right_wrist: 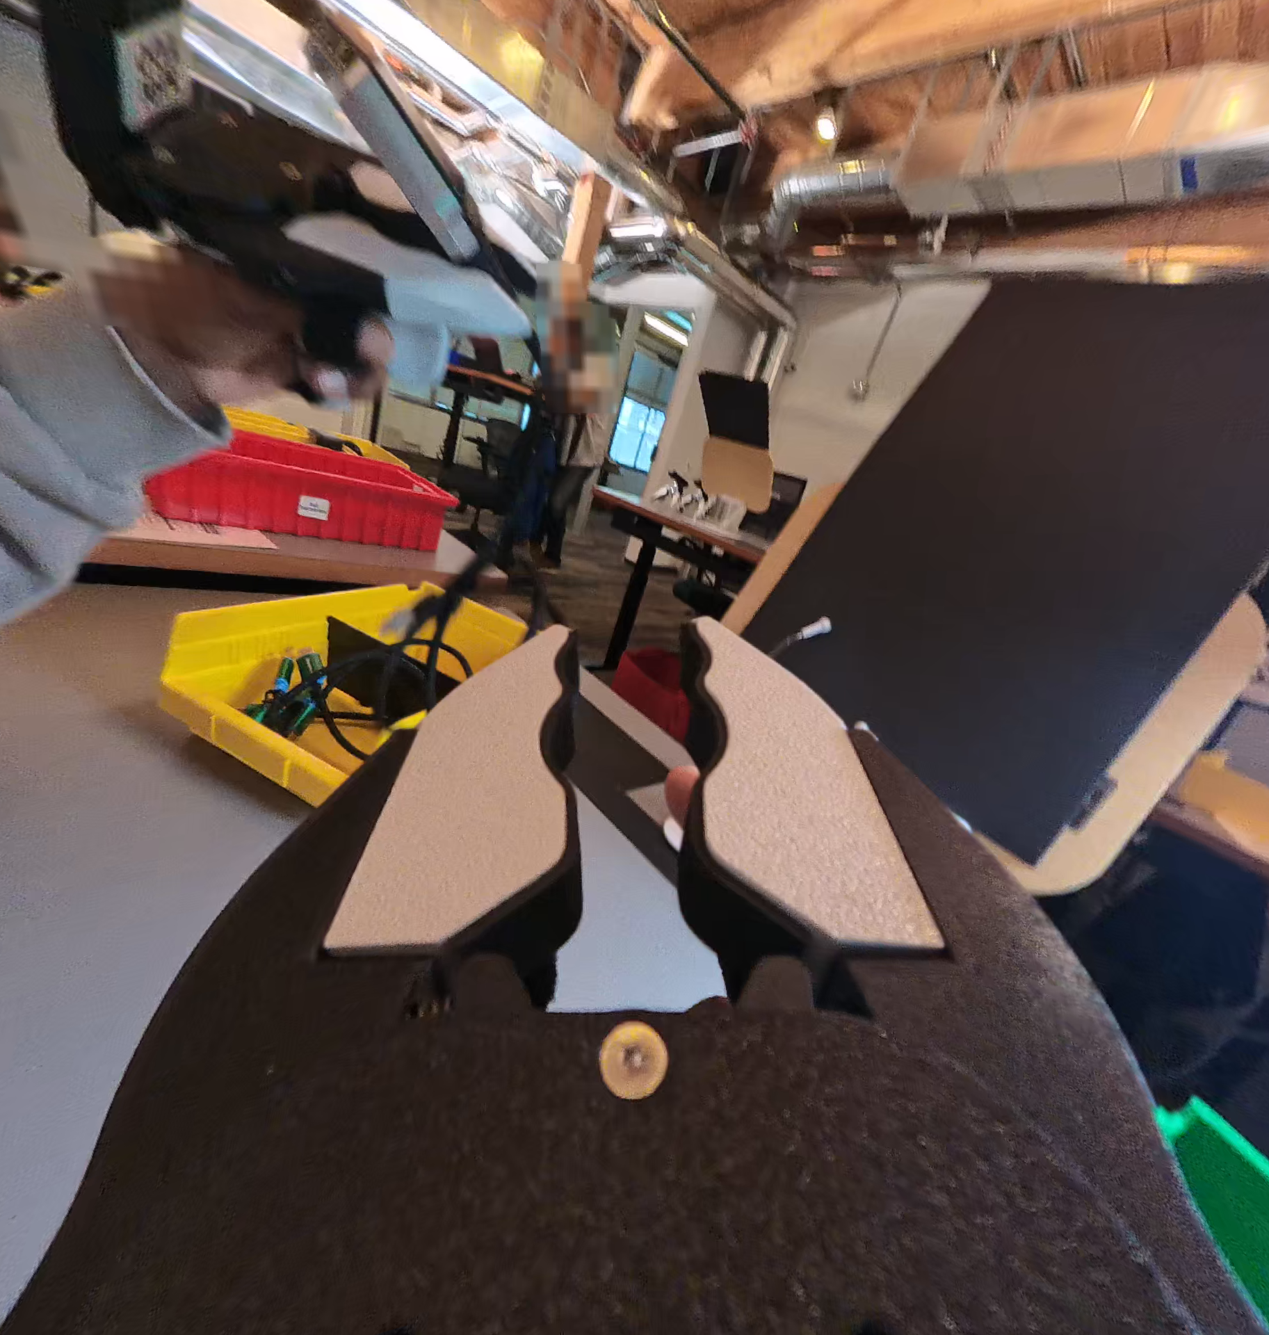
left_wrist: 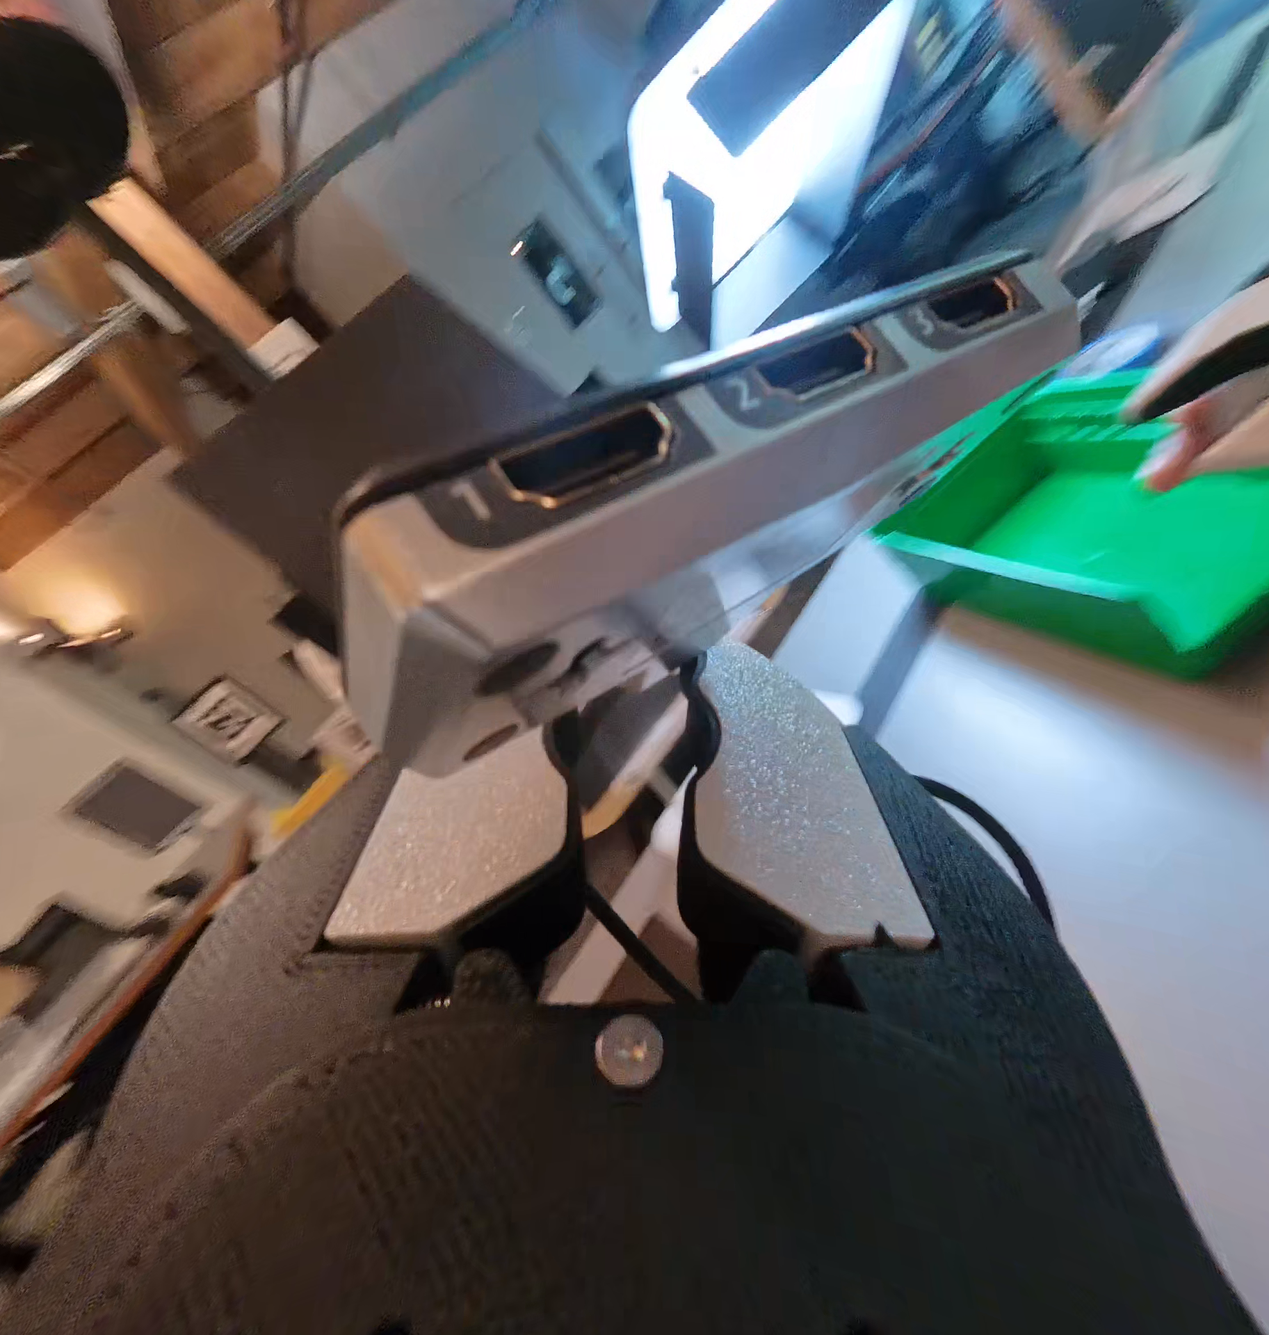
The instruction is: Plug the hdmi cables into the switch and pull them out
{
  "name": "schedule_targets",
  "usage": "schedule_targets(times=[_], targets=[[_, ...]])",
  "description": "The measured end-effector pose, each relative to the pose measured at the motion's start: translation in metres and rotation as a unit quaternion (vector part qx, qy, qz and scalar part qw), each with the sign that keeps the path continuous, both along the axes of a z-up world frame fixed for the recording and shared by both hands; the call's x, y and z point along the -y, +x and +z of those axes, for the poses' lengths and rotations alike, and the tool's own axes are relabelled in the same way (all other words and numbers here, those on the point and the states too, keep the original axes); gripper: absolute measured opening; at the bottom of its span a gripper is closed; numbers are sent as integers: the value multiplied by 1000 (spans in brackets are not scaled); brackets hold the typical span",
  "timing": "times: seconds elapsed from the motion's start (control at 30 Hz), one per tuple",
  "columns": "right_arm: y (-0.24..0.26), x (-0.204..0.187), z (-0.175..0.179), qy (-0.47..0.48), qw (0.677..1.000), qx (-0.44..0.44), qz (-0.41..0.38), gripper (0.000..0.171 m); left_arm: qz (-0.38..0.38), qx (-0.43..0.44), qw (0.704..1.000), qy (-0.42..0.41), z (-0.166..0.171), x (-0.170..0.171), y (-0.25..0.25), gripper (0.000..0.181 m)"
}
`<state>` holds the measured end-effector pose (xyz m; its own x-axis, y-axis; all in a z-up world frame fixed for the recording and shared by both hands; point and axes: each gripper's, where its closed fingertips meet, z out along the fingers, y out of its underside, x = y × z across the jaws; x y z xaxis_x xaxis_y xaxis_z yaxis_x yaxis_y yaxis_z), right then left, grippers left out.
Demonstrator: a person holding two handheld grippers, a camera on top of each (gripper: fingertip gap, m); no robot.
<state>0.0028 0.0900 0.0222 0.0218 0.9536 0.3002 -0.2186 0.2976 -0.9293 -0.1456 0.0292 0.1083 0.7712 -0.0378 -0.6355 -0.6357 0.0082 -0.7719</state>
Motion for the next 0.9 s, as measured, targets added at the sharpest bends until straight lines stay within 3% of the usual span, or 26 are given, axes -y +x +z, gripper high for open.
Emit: schedule_targets(times=[0.17, 0.3, 0.4, 0.53, 0.67, 0.73, 0.9], targets=[[4, 46, 14, 109, 993, -38, 9, 40, -114, 106, 987, -27, -70, -28, 87, 25], [-9, 56, -6, 177, 984, -2, -5, 42, -173, 154, 970, -73, -121, -49, 123, 25], [-15, 59, -24, 238, 971, 14, -13, 22, -191, 133, 965, -121, -147, -53, 138, 25], [-11, 57, -20, 206, 978, 25, 5, 22, -229, 138, 956, -124, -151, -46, 138, 25], [-1, 36, -9, 120, 990, 68, 3, 22, -244, 168, 946, -135, -139, -29, 123, 56], [6, 30, -3, 62, 993, 100, 6, 22, -253, 169, 946, -110, -123, -18, 119, 60], [27, 67, 10, -51, 979, 168, 104, 22, -296, 170, 938, -69, -93, 5, 135, 59]])
